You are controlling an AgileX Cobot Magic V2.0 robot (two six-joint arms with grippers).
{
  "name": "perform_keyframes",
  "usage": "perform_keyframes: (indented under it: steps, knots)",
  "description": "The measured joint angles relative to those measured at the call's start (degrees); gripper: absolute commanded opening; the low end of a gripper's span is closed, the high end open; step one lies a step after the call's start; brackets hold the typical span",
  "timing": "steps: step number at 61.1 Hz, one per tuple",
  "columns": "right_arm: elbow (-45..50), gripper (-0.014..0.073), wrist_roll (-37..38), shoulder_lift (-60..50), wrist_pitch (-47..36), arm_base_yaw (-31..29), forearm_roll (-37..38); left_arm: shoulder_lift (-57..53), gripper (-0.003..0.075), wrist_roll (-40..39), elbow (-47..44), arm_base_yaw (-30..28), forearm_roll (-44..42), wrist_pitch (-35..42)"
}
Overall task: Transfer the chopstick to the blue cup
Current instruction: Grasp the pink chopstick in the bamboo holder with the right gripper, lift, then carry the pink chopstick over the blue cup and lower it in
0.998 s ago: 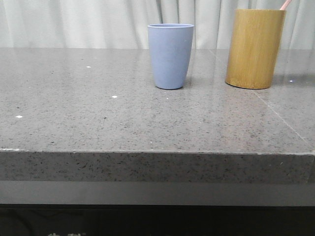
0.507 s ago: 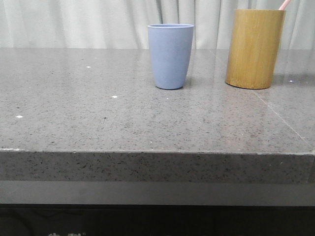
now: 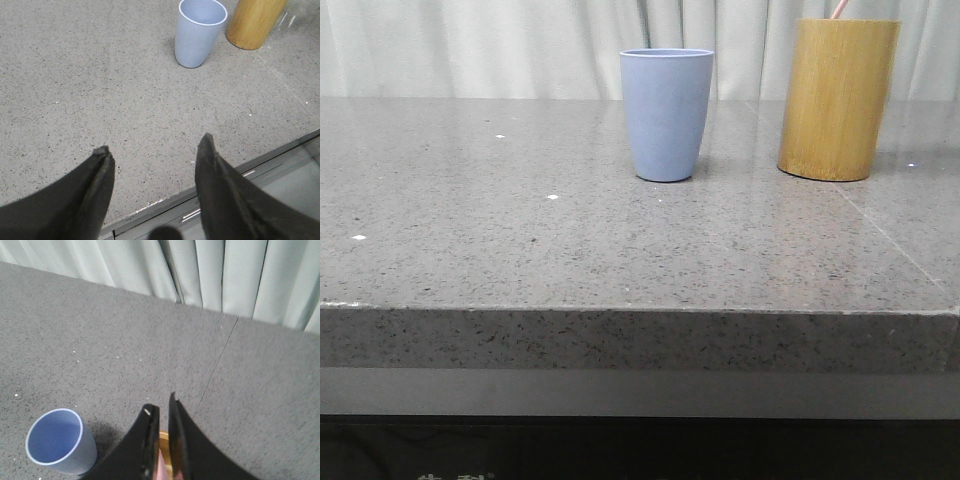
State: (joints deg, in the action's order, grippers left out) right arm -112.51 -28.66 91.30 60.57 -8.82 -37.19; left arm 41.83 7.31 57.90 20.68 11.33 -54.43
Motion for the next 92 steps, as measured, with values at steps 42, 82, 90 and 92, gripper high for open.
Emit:
perform_keyframes:
  steps: [42, 82, 90, 92]
  knots:
    - [-11.9, -0.0065, 5.89, 6.29, 4.15, 31.89, 21.47, 0.0, 0.0367, 0.0, 0.0, 0.0, 0.0, 0.0]
    - [-11.9, 0.0359, 7.4, 18.06, 0.21, 32.59, 22.82, 0.0, 0.0367, 0.0, 0.0, 0.0, 0.0, 0.02]
    - [-12.01, 0.0367, 7.78, 17.89, 1.08, 32.59, 23.11, 0.0, 0.0367, 0.0, 0.0, 0.0, 0.0, 0.12]
    - [-12.12, 0.0363, 8.03, 17.52, 1.71, 32.59, 23.55, 0.0, 0.0367, 0.0, 0.0, 0.0, 0.0, 0.12]
